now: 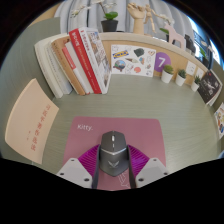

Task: Arrange mouse

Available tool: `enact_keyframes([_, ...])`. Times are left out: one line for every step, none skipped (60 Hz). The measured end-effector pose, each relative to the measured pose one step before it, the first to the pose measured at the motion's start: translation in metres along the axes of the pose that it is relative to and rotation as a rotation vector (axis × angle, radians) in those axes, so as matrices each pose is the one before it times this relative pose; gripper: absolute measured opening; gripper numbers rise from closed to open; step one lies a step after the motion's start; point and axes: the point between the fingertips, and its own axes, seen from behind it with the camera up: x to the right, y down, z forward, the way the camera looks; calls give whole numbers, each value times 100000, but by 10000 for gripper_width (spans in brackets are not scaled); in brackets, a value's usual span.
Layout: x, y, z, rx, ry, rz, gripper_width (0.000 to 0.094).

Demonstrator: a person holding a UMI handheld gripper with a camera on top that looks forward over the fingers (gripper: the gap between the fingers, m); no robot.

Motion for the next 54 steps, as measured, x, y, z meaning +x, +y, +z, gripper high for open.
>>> enact_keyframes([33, 259, 55, -1135, 113, 516, 450])
enact_keyframes([10, -104, -21, -75, -14, 210, 465])
enact_keyframes([-68, -121, -25, 210, -229, 366, 481])
enact_keyframes([-87, 63, -62, -525, -270, 894, 502])
enact_keyframes([-41, 145, -106, -959, -97, 1275, 533])
enact_keyframes([67, 94, -184, -901, 211, 1311, 587])
enact_keyframes([97, -47, -218, -397, 435, 1087, 643])
enact_keyframes([142, -150, -291, 302, 546, 671, 704])
enact_keyframes([150, -265, -294, 588, 531, 535, 757])
enact_keyframes([180, -303, -371, 809, 586, 356, 790])
enact_keyframes([125, -348, -389, 931, 370, 273, 817])
enact_keyframes([83, -347, -446, 917, 142, 126, 825])
enact_keyframes([40, -339, -484, 805, -30, 53, 827])
enact_keyframes([35, -320, -515, 620, -113, 50, 829])
enact_keyframes([104, -287, -684, 240, -105, 118, 830])
enact_keyframes([69, -330, -600, 494, 33, 155, 830])
enact_keyframes([110, -345, -664, 544, -12, 106, 829])
enact_keyframes([133, -355, -702, 617, 28, 54, 831])
enact_keyframes([142, -380, -702, 682, 94, -16, 832])
enact_keyframes([140, -363, -717, 625, 124, -93, 832])
enact_keyframes([166, -360, -754, 541, 212, -183, 832])
enact_keyframes([169, -366, -756, 545, 228, -206, 831])
enact_keyframes([109, -405, -714, 605, 241, -239, 832])
enact_keyframes([179, -388, -822, 794, 88, -398, 833])
enact_keyframes([192, -396, -781, 812, 72, -484, 834])
enact_keyframes([209, -393, -782, 660, 214, -562, 835])
enact_keyframes([237, -334, -773, 629, 214, -381, 837])
enact_keyframes([242, -338, -788, 658, 252, -221, 838])
enact_keyframes([257, -387, -782, 910, 248, -122, 837])
enact_keyframes([291, -401, -753, 1067, 307, -80, 840])
enact_keyframes([300, -382, -736, 1025, 284, -67, 842])
enact_keyframes([316, -315, -692, 915, 322, -50, 842])
enact_keyframes([323, -293, -661, 788, 315, -113, 844])
enact_keyframes([236, -172, -456, 924, 349, -172, 844])
enact_keyframes([327, -228, -708, 323, 64, -332, 844])
enact_keyframes([334, -147, -585, 318, 199, -318, 840])
enact_keyframes([429, -164, -550, 272, 281, -177, 842])
enact_keyframes([394, -114, -537, 306, 328, -12, 844])
enact_keyframes([382, -124, -498, 410, 395, 129, 843])
enact_keyframes([413, -100, -490, 487, 332, 167, 841])
enact_keyframes([404, -115, -473, 565, 292, 208, 841])
enact_keyframes([410, -127, -457, 599, 257, 182, 841])
enact_keyframes([415, -101, -422, 607, 211, 93, 843])
enact_keyframes([402, -78, -398, 501, 123, 91, 841])
enact_keyframes([322, 43, -336, 494, 230, 118, 842])
enact_keyframes([391, -70, -392, 378, 51, 168, 841])
enact_keyframes([438, -67, -363, 410, -117, 216, 840])
enact_keyframes([381, -44, -379, 310, -39, 138, 841])
enact_keyframes([323, 7, -340, 226, -55, 79, 841])
enact_keyframes([351, -13, -326, 265, -121, 101, 841])
enact_keyframes([365, -7, -340, 381, -93, -23, 841])
enact_keyframes([353, -47, -315, 490, -47, -122, 840])
enact_keyframes([355, -46, -334, 491, -103, -54, 841])
enact_keyframes([335, -30, -320, 368, -128, 57, 841])
